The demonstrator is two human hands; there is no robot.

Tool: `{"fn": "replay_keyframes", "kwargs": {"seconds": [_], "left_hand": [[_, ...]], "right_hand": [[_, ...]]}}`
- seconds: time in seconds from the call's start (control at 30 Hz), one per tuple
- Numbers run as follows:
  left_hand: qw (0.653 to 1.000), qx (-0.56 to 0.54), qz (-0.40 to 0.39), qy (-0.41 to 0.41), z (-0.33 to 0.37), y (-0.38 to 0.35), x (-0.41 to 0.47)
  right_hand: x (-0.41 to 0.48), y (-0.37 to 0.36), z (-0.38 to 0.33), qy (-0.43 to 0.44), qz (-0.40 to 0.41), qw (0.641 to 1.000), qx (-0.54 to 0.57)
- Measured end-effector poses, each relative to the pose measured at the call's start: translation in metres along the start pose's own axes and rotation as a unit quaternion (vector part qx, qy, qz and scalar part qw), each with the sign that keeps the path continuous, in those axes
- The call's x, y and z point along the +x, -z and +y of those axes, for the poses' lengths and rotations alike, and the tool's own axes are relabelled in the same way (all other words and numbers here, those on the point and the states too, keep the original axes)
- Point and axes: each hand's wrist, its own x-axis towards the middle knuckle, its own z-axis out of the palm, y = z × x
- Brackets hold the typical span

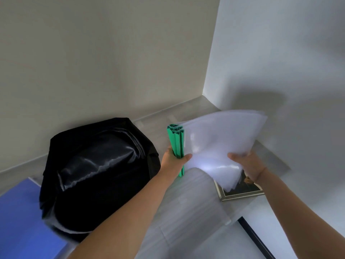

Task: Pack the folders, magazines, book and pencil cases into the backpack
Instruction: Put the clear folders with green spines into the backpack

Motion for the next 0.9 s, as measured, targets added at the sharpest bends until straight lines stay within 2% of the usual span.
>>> {"fn": "replay_keyframes", "kwargs": {"seconds": [0.17,0.33,0.5,0.6,0.63,0.67,0.7,0.77,0.83,0.9], "left_hand": [[0.999,-0.005,0.012,-0.048,0.016,0.02,-0.006],[0.998,-0.061,0.008,0.007,0.015,0.07,-0.015],[0.998,0.025,0.023,0.044,-0.016,0.131,-0.034],[0.997,0.041,0.063,0.022,-0.045,0.182,-0.046],[0.992,0.085,0.092,0.0,-0.056,0.201,-0.05],[0.975,0.178,0.128,-0.022,-0.069,0.22,-0.051],[0.941,0.295,0.158,-0.048,-0.082,0.239,-0.052],[0.849,0.505,0.141,-0.068,-0.105,0.268,-0.051],[0.787,0.612,0.068,-0.047,-0.124,0.285,-0.047],[0.757,0.652,0.02,-0.043,-0.139,0.291,-0.04]], "right_hand": [[-0.008,-0.003,-0.015,-0.002,-0.038,0.998,-0.05],[-0.02,-0.029,-0.025,-0.004,-0.081,0.995,-0.062],[-0.031,-0.085,-0.003,-0.141,-0.176,0.974,0.01],[-0.041,-0.122,0.017,-0.201,-0.198,0.959,-0.004],[-0.044,-0.132,0.024,-0.216,-0.213,0.953,-0.012],[-0.049,-0.14,0.031,-0.228,-0.23,0.946,-0.019],[-0.056,-0.147,0.035,-0.24,-0.241,0.94,-0.026],[-0.066,-0.154,0.045,-0.259,-0.256,0.931,-0.036],[-0.074,-0.157,0.056,-0.274,-0.255,0.925,-0.061],[-0.079,-0.158,0.061,-0.28,-0.258,0.921,-0.08]]}}
